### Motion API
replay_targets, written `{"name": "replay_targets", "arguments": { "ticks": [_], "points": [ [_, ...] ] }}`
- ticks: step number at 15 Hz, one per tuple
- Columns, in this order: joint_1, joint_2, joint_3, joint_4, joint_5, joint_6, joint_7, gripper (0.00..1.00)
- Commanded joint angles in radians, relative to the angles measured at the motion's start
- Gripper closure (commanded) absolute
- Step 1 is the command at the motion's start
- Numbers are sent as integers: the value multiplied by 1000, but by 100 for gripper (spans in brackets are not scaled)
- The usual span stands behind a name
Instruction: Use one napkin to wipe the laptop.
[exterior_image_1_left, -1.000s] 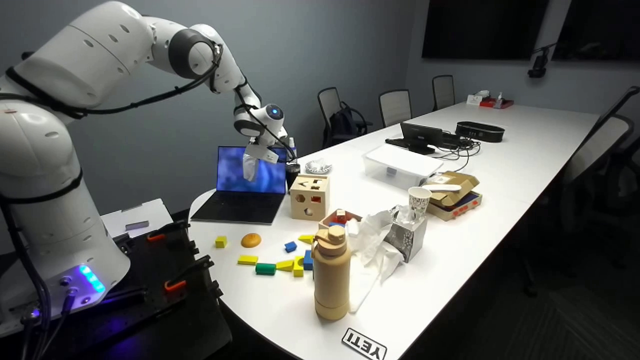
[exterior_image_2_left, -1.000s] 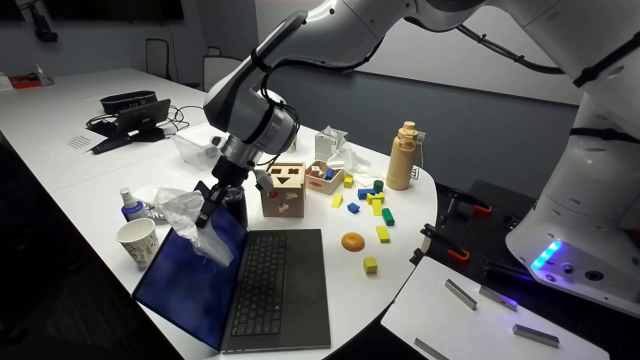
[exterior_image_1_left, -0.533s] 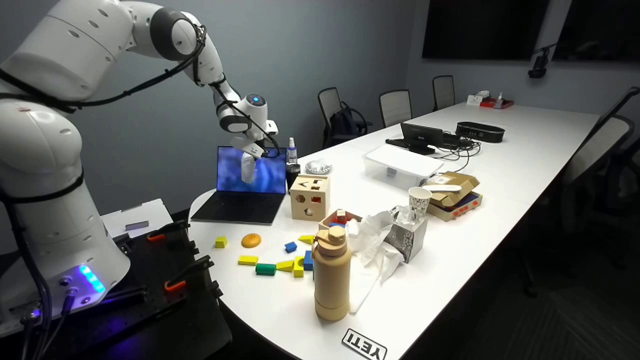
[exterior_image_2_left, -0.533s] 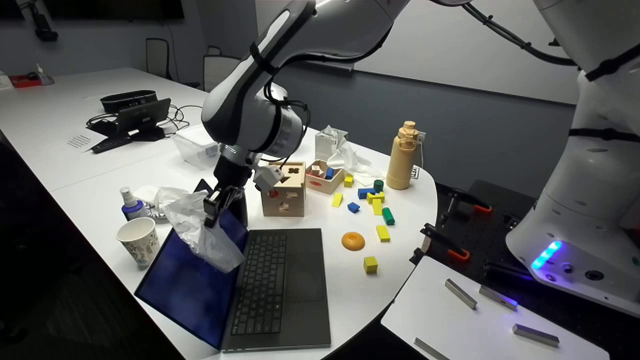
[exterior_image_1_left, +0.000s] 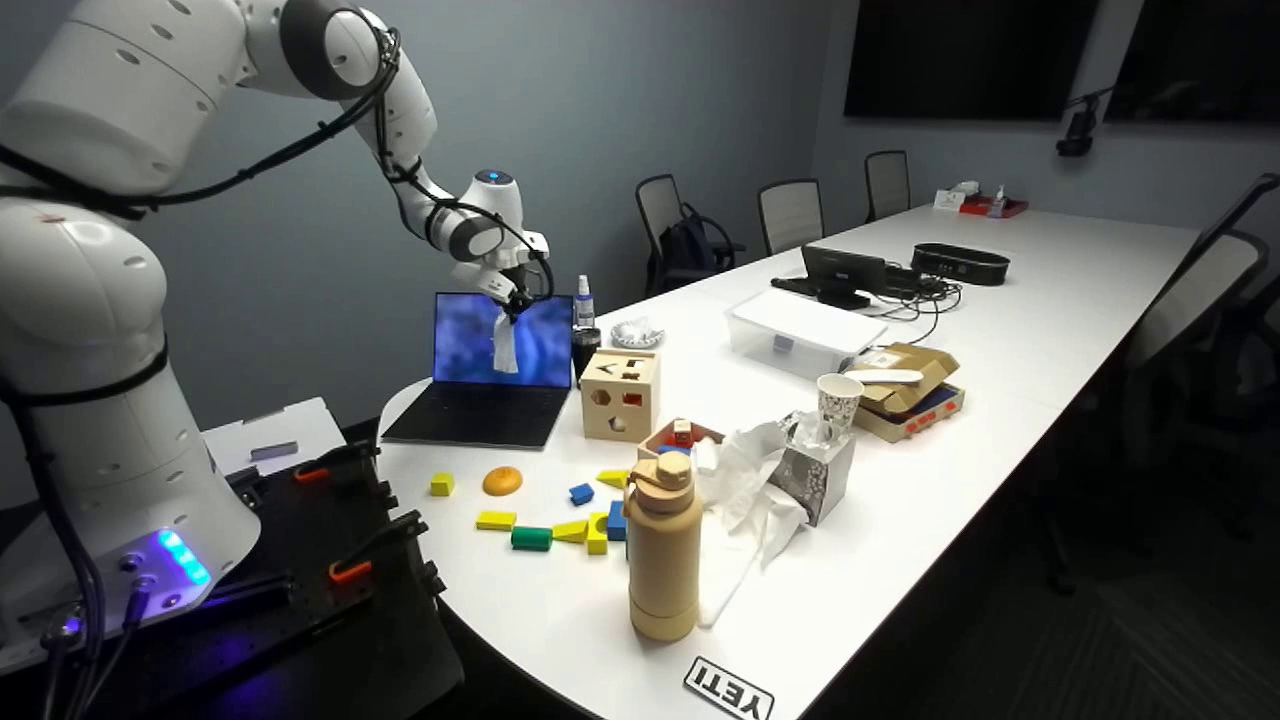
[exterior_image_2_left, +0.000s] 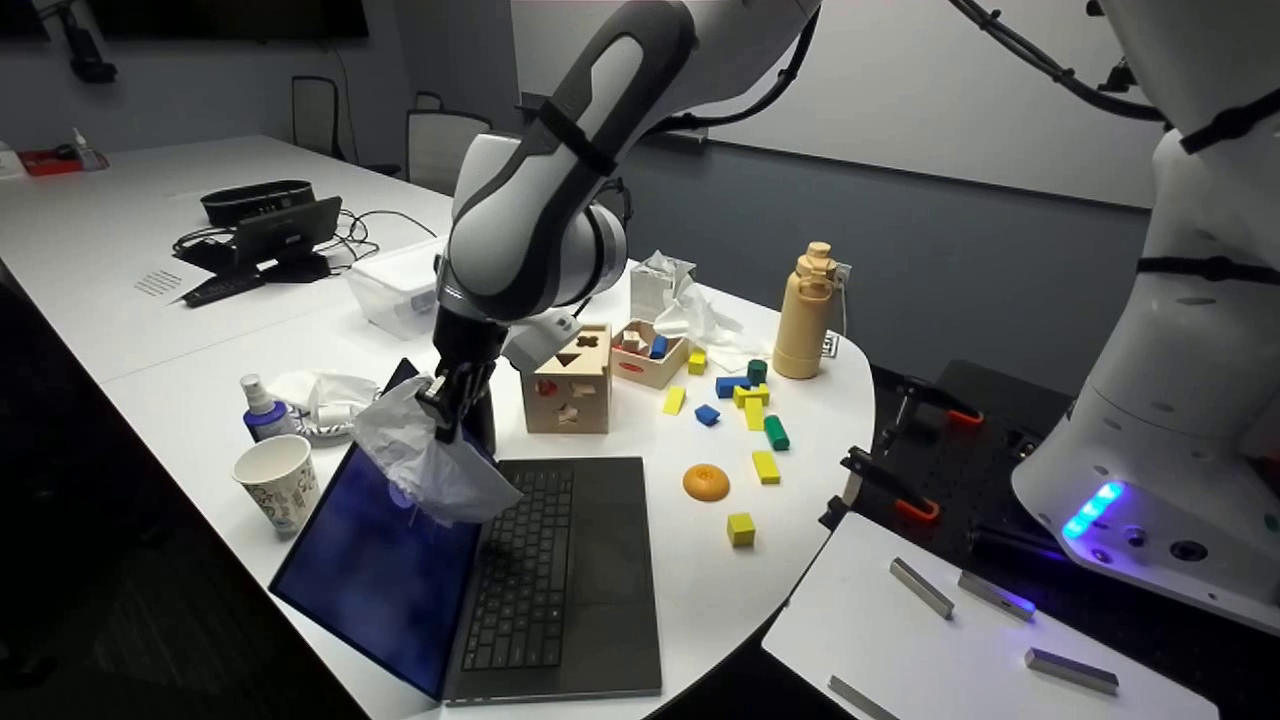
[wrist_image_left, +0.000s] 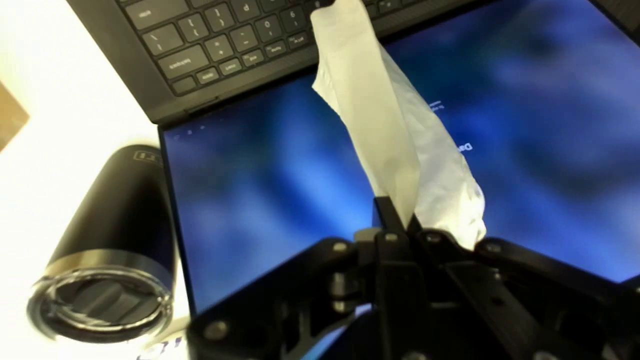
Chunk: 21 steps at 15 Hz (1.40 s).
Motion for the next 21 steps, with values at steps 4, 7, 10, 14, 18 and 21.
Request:
{"name": "replay_targets", "arguments": {
  "ticks": [4,7,10,14,18,21],
  "points": [
    [2,-35,-63,-22,-249,-8,215,100],
    [16,-34,-103,-18,-317,-9,270,100],
    [11,-27,-116,-5,-364,-15,289,100],
    [-80,-3,-4,29,-365,1,173,100],
    [-241,32,210,58,-334,1,-43,100],
    [-381,88,393,79,-311,-24,-230,100]
  ]
}}
